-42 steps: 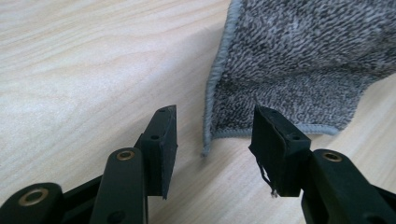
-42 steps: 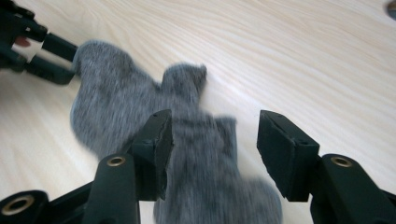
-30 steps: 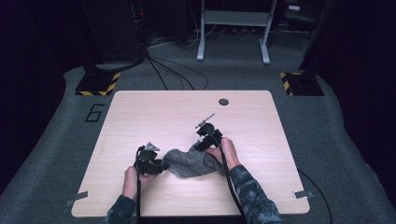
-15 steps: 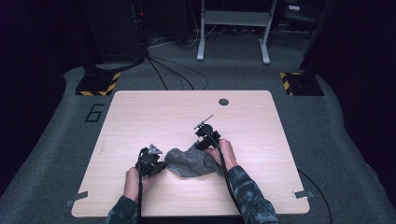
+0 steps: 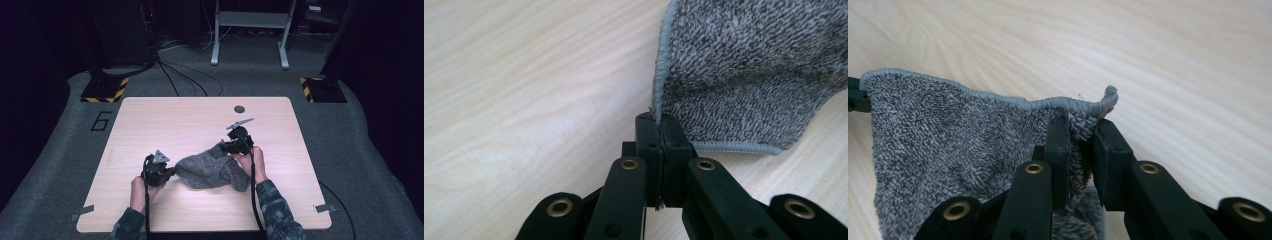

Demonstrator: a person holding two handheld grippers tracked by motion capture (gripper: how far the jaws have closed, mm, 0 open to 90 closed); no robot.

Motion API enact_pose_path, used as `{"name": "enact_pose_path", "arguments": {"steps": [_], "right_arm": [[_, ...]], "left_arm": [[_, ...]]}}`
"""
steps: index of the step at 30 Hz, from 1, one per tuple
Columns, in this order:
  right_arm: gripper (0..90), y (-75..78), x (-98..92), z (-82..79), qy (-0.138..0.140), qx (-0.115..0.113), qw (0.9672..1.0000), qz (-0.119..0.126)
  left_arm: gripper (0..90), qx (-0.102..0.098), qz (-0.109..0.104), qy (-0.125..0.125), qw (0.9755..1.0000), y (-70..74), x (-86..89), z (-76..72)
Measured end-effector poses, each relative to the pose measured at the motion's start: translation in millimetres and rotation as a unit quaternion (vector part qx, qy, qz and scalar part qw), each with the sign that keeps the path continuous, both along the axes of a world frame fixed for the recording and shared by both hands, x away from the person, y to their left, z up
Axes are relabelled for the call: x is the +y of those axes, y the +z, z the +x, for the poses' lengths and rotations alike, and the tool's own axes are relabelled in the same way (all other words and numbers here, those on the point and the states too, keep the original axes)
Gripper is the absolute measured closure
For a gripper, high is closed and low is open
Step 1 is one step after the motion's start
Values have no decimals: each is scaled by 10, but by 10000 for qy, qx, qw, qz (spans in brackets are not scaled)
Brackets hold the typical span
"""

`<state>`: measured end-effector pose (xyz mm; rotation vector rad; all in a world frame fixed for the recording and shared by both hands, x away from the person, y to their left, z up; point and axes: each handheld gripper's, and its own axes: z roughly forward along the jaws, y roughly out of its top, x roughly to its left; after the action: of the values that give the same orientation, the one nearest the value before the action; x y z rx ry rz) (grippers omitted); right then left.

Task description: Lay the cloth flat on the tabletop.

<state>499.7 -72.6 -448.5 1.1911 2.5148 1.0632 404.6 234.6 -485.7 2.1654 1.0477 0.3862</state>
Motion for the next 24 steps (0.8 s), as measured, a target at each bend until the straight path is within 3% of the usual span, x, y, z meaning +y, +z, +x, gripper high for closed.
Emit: {"name": "enact_pose_path", "arguments": {"steps": [9, 16, 19, 24], "right_arm": [[805, 248, -295, -91, -339, -351, 9982, 355], [821, 345, -379, -113, -399, -510, 9972, 386], [824, 387, -404, -102, -441, -590, 9965, 397], [828, 512, -438, -84, -527, -714, 9948, 496]], "left_arm": [[893, -280, 226, -68, 9993, 246, 4, 112], [893, -335, 147, -57, 9993, 364, 15, 247], [893, -329, -4, -18, 9995, 429, 21, 327], [893, -528, -10, 27, 9986, 620, 43, 434]]}}
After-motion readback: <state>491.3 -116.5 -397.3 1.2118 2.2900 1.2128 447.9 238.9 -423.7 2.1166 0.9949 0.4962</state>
